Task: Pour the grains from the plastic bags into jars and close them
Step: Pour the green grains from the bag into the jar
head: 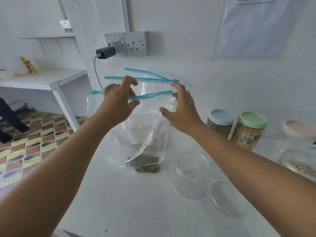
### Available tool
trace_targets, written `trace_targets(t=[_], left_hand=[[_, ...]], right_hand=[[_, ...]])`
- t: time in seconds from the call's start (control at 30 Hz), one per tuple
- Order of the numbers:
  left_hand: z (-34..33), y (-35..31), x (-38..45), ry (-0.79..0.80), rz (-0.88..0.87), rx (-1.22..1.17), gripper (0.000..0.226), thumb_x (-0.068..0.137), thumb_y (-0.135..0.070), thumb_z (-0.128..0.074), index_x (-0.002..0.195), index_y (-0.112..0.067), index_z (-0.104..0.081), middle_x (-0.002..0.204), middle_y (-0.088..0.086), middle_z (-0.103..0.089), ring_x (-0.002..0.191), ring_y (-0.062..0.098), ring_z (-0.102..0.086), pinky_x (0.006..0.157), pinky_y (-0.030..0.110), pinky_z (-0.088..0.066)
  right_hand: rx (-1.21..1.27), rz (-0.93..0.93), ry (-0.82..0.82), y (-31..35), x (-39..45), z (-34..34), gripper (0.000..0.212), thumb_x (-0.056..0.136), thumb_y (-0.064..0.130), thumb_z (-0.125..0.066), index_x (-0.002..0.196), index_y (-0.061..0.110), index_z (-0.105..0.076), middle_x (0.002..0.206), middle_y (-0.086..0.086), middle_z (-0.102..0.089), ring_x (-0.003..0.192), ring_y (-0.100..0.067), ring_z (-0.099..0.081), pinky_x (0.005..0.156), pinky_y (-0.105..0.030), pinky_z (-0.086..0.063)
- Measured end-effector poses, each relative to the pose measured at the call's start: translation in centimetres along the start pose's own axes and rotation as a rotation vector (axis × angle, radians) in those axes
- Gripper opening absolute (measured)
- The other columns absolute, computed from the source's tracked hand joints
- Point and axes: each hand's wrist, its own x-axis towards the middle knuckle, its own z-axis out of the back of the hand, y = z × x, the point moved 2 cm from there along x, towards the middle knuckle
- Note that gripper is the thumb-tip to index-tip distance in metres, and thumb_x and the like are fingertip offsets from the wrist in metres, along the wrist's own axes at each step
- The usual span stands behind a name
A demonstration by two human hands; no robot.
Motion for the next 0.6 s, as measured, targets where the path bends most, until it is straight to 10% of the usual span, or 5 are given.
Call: trace_targets(t=[0.23,0.37,0.5,0.6], left_hand=[[-0.4,-1.0,-1.6,-0.044,-0.076,-0.066,0.051,0.092,-0.015,-0.078,0.131,-0.016,-0.044,0.095,-0.009,-0.064,0.096,0.015,-0.056,0.123,0.041,-0.018],[-0.6,-0.7,-3.1,-0.101,-0.125,-0.023,0.058,0.088,-0.019,-0.082,0.128,-0.019,-0.038,0.119,0.006,-0.066,0.121,0.030,-0.058,0.127,0.051,-0.015],[-0.5,-0.2,-6.7,-0.245,-0.075,0.039,0.048,0.087,-0.029,-0.081,0.125,-0.027,-0.053,0.155,0.019,-0.031,0.147,0.046,-0.022,0.123,0.066,-0.012],[-1.4,1.0,-11.1,-0.272,0.175,-0.154,0.028,0.087,-0.039,-0.080,0.111,-0.040,-0.067,0.161,0.010,-0.014,0.152,0.035,-0.002,0.122,0.052,-0.003]], right_hand=[[-0.356,0.314,0.202,3.5,1.0,0.8,0.016,0.099,0.020,-0.067,0.109,0.032,-0.068,0.146,-0.007,-0.046,0.139,-0.026,-0.041,0.122,-0.049,-0.026],[-0.348,0.286,0.343,3.4,1.2,0.7,0.032,0.105,0.012,-0.056,0.096,0.031,-0.080,0.124,0.002,-0.063,0.106,-0.019,-0.062,0.103,-0.042,-0.048],[-0.375,0.251,0.328,3.3,1.3,0.9,0.039,0.106,0.011,-0.050,0.112,0.037,-0.079,0.121,0.006,-0.066,0.102,-0.019,-0.063,0.100,-0.038,-0.047],[-0.358,0.251,0.321,3.3,1.5,1.1,0.041,0.105,0.010,-0.050,0.109,0.037,-0.080,0.121,0.008,-0.065,0.101,-0.015,-0.062,0.101,-0.041,-0.046]])
